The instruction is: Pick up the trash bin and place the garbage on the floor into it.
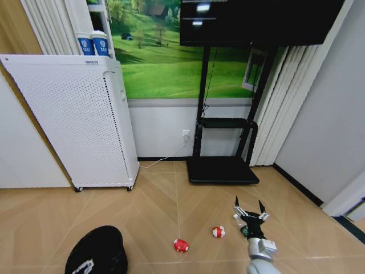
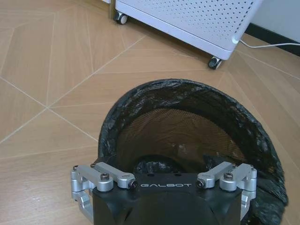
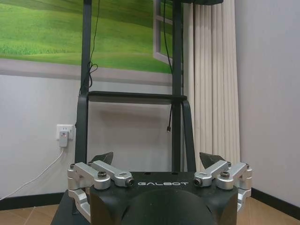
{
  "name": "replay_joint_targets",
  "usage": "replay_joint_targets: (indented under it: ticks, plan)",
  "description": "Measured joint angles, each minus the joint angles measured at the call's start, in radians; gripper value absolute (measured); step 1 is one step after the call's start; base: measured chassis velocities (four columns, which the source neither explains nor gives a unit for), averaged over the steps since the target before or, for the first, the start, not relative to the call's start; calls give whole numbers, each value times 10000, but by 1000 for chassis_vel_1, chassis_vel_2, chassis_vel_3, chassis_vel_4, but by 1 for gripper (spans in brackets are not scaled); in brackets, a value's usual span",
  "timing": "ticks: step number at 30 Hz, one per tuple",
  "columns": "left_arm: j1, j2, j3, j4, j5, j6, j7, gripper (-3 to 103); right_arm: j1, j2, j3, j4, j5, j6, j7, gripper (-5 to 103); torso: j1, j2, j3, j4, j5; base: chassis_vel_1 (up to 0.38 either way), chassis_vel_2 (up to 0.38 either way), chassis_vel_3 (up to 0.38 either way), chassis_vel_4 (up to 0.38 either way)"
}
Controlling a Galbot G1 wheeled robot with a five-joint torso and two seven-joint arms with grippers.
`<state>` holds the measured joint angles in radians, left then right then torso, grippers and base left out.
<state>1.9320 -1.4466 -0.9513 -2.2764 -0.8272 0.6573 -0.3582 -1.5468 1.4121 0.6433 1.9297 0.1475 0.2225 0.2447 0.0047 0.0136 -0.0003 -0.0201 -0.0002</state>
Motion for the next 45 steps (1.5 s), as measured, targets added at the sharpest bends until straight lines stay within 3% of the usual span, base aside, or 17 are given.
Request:
replay_joint_targets:
  ticks: [14,24,33,45]
  plan:
    - [217,216,-420,-891,-489,-9,134,100,8,73,27,-285,68,-20,46,100,1,8,0,0,2,0,0,0,0]
    - [1268,-270,-631,-1283,-641,-21,148,100,215,72,0,-401,138,-124,92,100,2,12,0,4,2,0,0,0,0]
    - [1685,-350,-937,-698,-154,-510,763,100,272,51,-22,-454,157,-181,117,100,2,14,0,3,2,0,0,0,0]
    - [342,-203,-615,1193,406,-777,910,101,189,-32,59,-326,395,-294,206,100,3,14,1,6,2,0,0,0,0]
